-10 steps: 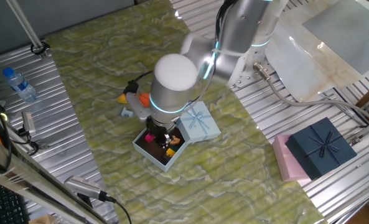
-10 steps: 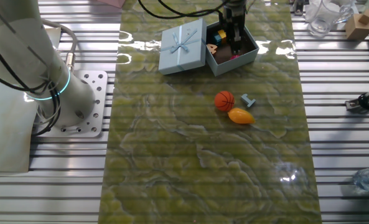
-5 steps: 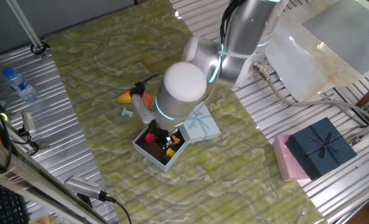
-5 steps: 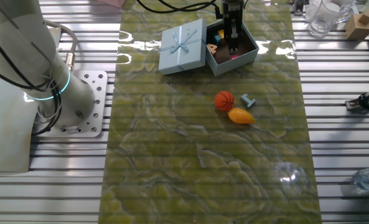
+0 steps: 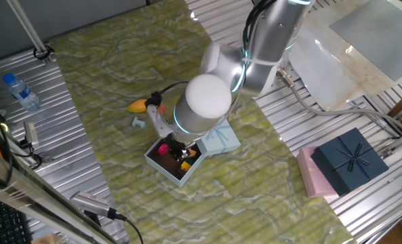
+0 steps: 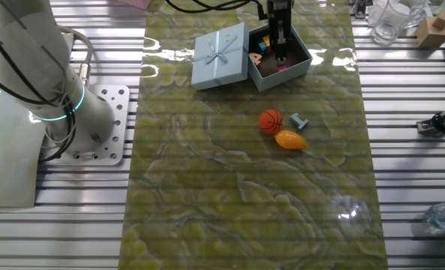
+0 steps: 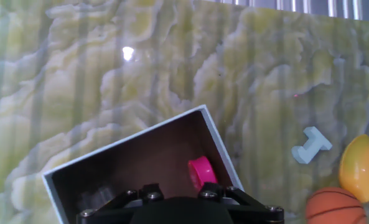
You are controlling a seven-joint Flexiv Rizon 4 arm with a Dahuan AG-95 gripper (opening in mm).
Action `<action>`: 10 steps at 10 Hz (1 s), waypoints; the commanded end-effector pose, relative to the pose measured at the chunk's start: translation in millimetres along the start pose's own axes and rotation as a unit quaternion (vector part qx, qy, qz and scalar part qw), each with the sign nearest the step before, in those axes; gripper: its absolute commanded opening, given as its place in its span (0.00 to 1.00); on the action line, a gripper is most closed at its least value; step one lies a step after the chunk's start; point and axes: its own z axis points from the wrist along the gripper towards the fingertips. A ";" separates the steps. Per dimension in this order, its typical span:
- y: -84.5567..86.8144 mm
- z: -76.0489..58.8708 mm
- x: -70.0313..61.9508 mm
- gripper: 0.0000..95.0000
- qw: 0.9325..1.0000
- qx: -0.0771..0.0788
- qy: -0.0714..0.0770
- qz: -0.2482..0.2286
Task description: Take everything out of the gift box
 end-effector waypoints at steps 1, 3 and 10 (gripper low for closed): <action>-0.2 1.9 -0.5 0.40 1.000 -0.001 0.000 -0.001; -0.4 2.4 -1.0 0.40 1.000 -0.001 -0.001 -0.002; -3.2 7.4 -5.4 0.40 1.000 0.005 -0.001 0.000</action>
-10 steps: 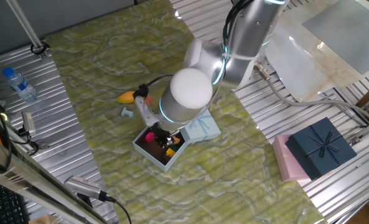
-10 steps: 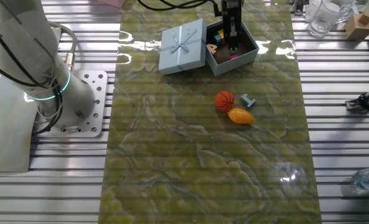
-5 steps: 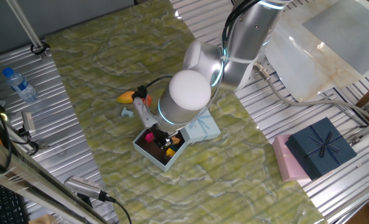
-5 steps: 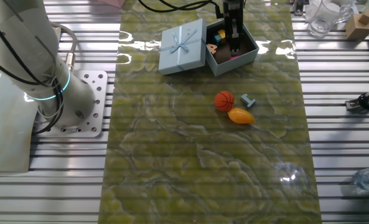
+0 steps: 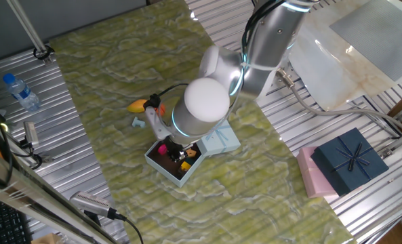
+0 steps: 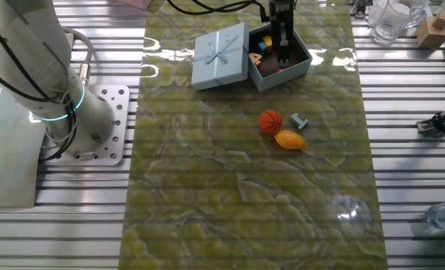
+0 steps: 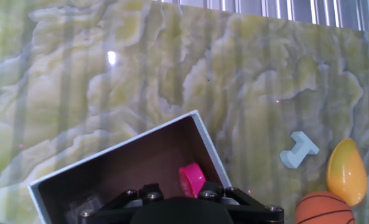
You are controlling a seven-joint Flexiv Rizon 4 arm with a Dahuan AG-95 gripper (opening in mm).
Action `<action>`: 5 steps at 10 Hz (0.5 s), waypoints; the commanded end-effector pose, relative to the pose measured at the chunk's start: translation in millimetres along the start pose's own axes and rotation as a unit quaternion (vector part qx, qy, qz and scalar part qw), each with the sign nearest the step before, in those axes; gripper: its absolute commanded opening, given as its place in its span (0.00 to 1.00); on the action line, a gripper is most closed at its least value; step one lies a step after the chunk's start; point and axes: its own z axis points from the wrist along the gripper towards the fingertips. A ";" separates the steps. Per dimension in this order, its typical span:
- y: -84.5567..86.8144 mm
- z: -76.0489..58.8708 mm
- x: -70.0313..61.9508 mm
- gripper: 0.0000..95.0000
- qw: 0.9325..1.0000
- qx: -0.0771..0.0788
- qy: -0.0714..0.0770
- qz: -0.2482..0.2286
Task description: Take everything out of the gift box
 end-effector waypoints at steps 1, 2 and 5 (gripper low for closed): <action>-1.5 0.5 -0.9 0.40 1.000 0.004 -0.002 -0.001; -1.6 0.6 -0.9 0.40 1.000 0.005 -0.002 -0.001; -3.4 3.2 -1.6 0.40 1.000 0.008 0.000 0.000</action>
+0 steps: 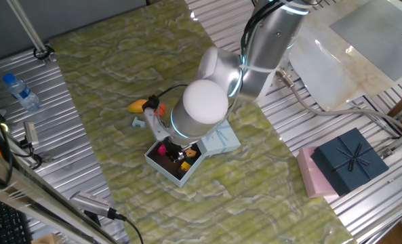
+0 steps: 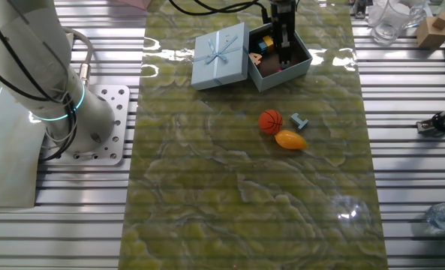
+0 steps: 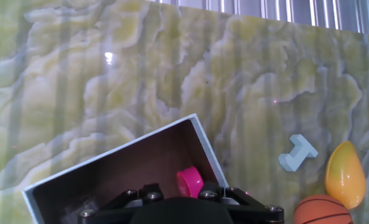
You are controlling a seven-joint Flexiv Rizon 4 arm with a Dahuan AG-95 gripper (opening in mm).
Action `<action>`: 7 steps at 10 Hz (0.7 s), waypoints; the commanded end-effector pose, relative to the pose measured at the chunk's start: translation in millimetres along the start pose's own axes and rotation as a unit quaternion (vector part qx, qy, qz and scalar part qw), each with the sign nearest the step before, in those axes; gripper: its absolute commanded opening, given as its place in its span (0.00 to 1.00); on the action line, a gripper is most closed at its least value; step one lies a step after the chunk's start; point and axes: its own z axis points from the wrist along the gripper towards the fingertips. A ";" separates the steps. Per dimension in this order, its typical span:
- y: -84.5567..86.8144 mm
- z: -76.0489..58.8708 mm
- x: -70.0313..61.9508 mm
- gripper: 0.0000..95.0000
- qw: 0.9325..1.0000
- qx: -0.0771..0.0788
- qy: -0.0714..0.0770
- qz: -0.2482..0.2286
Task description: Take everything out of the gift box
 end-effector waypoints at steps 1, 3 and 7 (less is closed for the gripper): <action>0.0 0.9 0.0 0.40 1.000 -0.002 0.000 -0.001; 0.1 1.0 -0.1 0.40 1.000 -0.003 0.000 -0.001; 0.9 2.6 -1.1 0.40 1.000 -0.008 0.001 -0.001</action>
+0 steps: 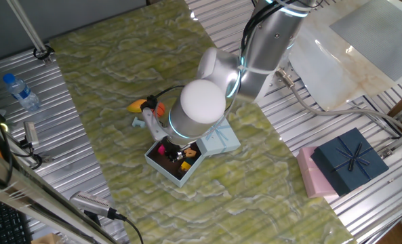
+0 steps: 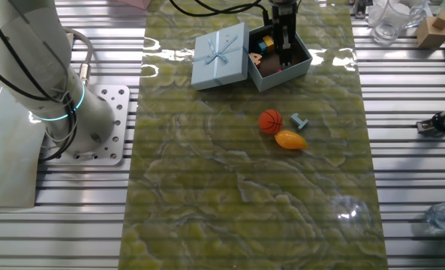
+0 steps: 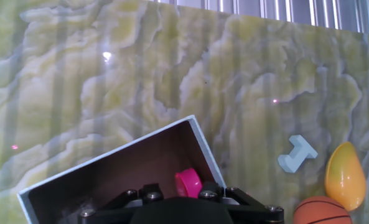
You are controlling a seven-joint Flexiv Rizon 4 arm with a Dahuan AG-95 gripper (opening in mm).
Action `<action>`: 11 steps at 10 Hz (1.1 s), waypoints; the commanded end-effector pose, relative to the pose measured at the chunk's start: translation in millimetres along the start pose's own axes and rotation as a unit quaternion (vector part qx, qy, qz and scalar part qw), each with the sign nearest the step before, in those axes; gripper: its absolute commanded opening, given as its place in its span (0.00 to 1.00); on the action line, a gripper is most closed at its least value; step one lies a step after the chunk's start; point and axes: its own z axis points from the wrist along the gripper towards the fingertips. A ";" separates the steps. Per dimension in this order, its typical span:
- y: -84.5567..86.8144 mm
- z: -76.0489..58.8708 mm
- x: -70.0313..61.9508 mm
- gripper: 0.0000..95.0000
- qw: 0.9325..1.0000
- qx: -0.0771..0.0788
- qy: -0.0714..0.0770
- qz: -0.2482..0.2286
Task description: Take everything out of the gift box
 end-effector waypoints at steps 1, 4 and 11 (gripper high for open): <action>1.6 1.3 -0.8 0.40 1.000 -0.001 -0.001 0.003; 3.8 2.9 -1.2 0.40 1.000 -0.005 -0.001 0.005; 11.5 4.9 -0.9 0.40 1.000 -0.012 -0.004 0.009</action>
